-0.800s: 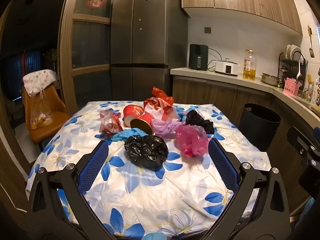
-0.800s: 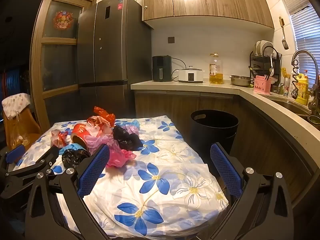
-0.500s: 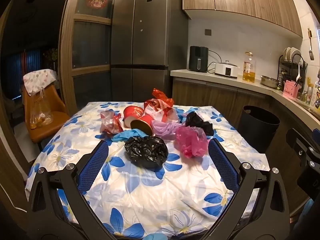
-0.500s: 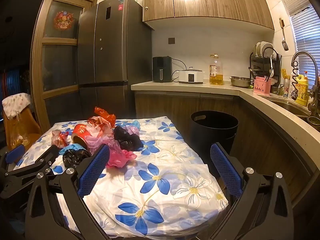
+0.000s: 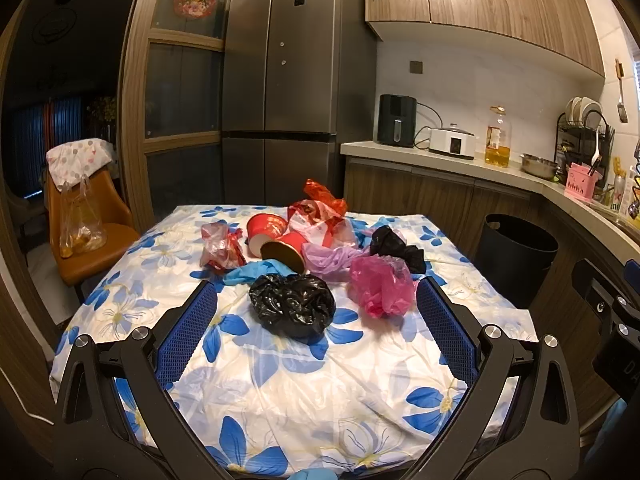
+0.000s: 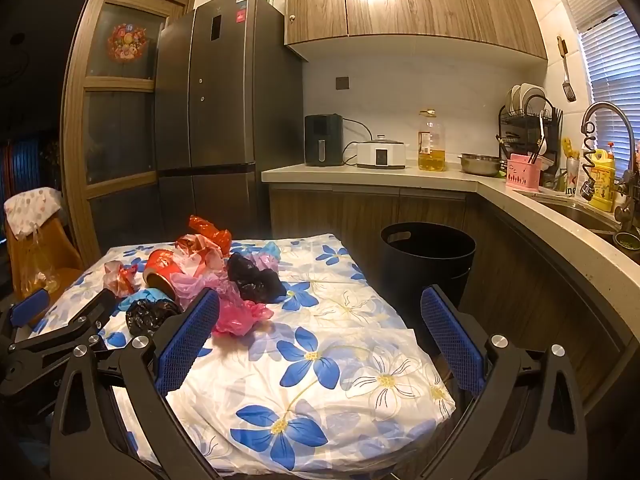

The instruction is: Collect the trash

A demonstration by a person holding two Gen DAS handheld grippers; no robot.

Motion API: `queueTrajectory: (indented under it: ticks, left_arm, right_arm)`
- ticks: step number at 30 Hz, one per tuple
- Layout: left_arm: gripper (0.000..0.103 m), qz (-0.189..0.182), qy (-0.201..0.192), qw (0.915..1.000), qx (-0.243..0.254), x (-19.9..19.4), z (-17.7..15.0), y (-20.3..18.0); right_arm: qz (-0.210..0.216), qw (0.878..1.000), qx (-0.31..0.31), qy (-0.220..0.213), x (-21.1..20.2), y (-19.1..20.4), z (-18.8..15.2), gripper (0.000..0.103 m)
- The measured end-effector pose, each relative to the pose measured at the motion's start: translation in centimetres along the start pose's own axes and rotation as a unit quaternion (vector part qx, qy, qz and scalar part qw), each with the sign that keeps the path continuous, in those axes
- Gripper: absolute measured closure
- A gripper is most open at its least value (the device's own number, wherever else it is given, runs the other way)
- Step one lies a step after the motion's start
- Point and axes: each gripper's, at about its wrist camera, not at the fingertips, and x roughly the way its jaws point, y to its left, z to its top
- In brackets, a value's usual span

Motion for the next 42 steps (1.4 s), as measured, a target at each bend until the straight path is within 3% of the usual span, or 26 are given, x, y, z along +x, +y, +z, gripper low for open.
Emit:
queueTrajectory:
  ticks: [42]
  left_arm:
    - [0.005, -0.003, -0.006, 1.0000, -0.001, -0.8, 1.1, -0.5]
  right_arm:
    - [-0.004, 1.000, 0.008, -0.005, -0.9, -0.6, 0.5, 0.005]
